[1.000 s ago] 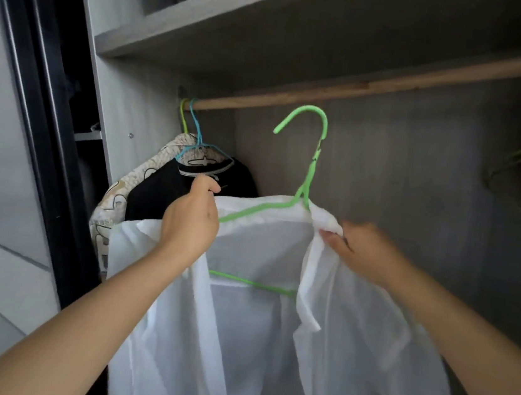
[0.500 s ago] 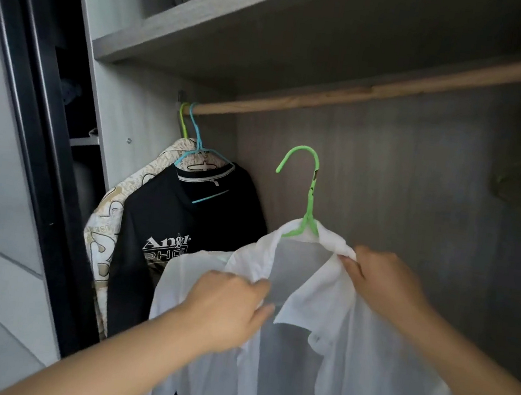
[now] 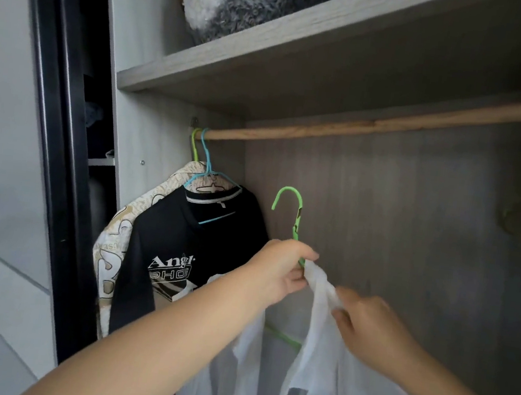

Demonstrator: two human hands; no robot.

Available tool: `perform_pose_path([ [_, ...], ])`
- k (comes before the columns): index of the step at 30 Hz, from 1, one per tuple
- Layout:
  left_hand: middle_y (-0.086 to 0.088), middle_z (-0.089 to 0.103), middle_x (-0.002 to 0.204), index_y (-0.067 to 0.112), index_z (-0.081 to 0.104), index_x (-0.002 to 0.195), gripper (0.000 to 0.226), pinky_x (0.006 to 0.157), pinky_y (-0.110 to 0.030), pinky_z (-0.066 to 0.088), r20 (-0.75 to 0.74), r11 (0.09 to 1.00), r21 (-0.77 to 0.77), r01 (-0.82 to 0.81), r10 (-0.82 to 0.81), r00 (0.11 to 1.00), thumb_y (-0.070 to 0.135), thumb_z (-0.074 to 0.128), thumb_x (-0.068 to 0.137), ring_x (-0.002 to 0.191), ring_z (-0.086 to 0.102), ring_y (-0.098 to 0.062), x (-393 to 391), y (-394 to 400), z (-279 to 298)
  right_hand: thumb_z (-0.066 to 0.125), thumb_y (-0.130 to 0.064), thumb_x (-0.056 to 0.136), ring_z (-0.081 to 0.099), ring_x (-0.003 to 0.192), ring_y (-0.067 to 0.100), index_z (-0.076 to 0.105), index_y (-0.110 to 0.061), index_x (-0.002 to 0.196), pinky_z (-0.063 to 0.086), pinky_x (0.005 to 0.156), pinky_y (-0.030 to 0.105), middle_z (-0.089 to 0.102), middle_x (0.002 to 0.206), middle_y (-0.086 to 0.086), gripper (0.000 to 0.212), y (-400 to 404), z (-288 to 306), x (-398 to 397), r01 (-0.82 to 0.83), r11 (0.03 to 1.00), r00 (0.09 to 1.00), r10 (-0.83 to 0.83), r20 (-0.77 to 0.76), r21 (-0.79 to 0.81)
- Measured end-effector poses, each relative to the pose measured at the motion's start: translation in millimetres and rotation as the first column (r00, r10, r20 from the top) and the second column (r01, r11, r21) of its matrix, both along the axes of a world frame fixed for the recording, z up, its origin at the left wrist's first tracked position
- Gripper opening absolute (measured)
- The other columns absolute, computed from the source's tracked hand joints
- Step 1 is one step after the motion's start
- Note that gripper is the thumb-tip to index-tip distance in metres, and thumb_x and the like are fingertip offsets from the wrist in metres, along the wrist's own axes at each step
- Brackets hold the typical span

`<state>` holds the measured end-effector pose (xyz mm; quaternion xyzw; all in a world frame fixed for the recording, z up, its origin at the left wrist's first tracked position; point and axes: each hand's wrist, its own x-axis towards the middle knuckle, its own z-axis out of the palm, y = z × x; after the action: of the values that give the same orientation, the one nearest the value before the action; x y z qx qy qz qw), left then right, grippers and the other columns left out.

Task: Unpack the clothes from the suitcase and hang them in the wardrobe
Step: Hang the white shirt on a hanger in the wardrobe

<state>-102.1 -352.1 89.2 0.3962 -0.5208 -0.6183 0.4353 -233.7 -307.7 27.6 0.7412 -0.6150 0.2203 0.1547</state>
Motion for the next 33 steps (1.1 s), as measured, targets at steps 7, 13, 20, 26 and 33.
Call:
perform_pose_path([
  [7,-0.007,0.043,0.065,0.007,0.046,0.073,0.028,0.06,-0.03,0.042,0.035,1.0,0.015,-0.008,0.008,0.999,0.018,0.039,0.098,0.057,0.044,-0.018,11,-26,22,-0.001,-0.067,0.084,0.058,0.1,0.02,0.047,-0.022,0.069,0.039,0.086,0.025,0.065,0.099,0.007,0.068,-13,33,-36,0.037,0.978,0.99,-0.007,-0.144,0.206],
  [13,-0.005,0.046,0.072,0.01,0.047,0.072,0.02,0.058,-0.023,0.035,0.587,0.851,-0.523,-0.05,0.402,0.702,0.005,0.048,0.091,0.064,0.044,-0.016,63,-60,63,0.021,-0.042,0.083,0.064,0.076,0.035,0.065,-0.001,0.073,0.051,0.068,0.042,0.065,0.079,0.02,0.061,-69,81,-22,0.088,0.939,0.977,-0.146,-0.156,-0.332],
  [20,-0.024,0.055,0.121,-0.005,0.051,0.116,0.029,0.092,-0.038,0.043,0.63,0.65,-0.757,-0.066,0.753,0.189,0.003,0.048,0.089,0.114,0.052,-0.038,107,-118,104,0.051,-0.023,0.084,0.03,0.136,0.033,0.053,-0.001,0.123,0.013,0.108,0.059,0.038,0.141,0.022,0.045,-123,146,20,0.12,0.852,0.977,-0.192,-0.091,-0.509],
  [26,-0.024,0.054,0.125,-0.007,0.047,0.12,0.034,0.092,-0.039,0.043,0.546,0.557,-0.821,-0.128,0.83,0.109,-0.001,0.047,0.087,0.116,0.052,-0.038,120,-165,139,0.042,-0.027,0.092,0.008,0.143,0.024,0.018,-0.01,0.145,-0.008,0.113,0.05,0.012,0.155,0.008,0.061,-171,175,17,0.271,0.824,0.927,-0.362,-0.094,-0.497],
  [33,-0.023,0.051,0.131,-0.005,0.053,0.122,0.034,0.098,-0.041,0.041,0.57,0.569,-0.811,-0.133,0.821,0.039,0.007,0.042,0.092,0.121,0.05,-0.035,122,-226,153,0.069,-0.033,0.063,0.035,0.13,0.037,0.036,0.002,0.135,-0.004,0.103,0.049,0.04,0.138,0.021,0.087,-185,172,22,0.365,0.748,0.832,-0.529,-0.167,-0.554],
])
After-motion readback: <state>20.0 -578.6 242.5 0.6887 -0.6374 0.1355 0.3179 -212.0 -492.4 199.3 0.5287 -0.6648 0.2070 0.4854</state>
